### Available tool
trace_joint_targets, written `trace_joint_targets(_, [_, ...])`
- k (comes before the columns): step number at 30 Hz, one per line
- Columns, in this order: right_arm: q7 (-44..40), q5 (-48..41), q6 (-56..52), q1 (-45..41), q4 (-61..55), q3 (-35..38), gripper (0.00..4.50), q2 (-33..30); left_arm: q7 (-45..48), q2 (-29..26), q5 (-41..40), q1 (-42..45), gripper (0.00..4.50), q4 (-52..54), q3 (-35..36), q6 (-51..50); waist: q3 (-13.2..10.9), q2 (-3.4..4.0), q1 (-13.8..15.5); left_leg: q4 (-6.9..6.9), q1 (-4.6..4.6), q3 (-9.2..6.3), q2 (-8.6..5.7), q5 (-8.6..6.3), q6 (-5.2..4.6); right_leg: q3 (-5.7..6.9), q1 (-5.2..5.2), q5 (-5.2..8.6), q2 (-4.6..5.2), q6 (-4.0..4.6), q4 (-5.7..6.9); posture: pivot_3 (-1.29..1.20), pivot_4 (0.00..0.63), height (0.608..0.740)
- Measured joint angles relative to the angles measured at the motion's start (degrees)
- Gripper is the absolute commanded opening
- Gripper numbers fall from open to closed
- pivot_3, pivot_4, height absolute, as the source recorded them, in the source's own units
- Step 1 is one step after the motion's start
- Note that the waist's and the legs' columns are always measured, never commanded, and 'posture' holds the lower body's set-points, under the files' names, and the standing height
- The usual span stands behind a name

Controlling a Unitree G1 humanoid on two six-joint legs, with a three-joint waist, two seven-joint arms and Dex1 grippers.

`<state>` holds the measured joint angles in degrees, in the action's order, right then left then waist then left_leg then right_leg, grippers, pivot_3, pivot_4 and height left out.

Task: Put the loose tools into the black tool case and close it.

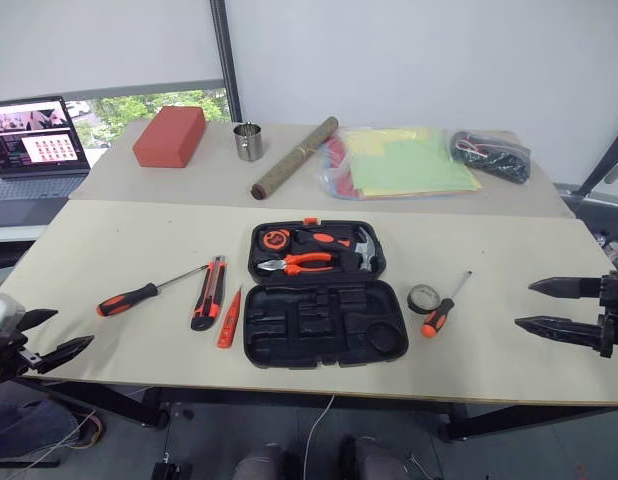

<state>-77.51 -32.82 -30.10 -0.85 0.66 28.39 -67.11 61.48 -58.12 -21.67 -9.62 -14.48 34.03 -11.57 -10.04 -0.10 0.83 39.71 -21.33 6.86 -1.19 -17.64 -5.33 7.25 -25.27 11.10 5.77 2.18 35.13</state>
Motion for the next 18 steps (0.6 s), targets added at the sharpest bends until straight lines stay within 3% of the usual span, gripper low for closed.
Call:
trace_joint_targets(3, [0.3,0.0,-0.1,-0.2,-0.1,-0.1,4.47,0.0,0.1,-0.1,0.0,1.0,4.50,0.0,-0.4,-1.6,0.0,0.00,0.0,0.01,0.00,0.00,0.00,0.00,0.00,0.00,0.01,0.00,0.00,0.00,0.01,0.00,0.150,0.737])
trace_joint_targets(8, [2.5,-2.9,-4.0,-6.6,-6.1,-2.4,4.47,0.0,2.7,-3.4,1.1,14.5,4.50,-2.5,-9.8,-5.1,0.0,0.03,0.5,0.07,0.00,0.01,-0.02,0.07,0.13,0.06,0.00,-0.12,0.07,-0.01,0.11,0.00,0.150,0.737])
trace_joint_targets(18, [7.9,-8.2,-9.3,-16.3,-19.0,-11.0,4.47,3.8,10.6,-2.8,16.4,41.4,4.50,-29.3,-31.8,7.0,0.0,-0.02,-0.2,0.15,-0.13,0.19,-0.08,0.09,0.10,0.16,-0.10,-0.14,0.04,0.03,0.15,0.00,0.150,0.737])
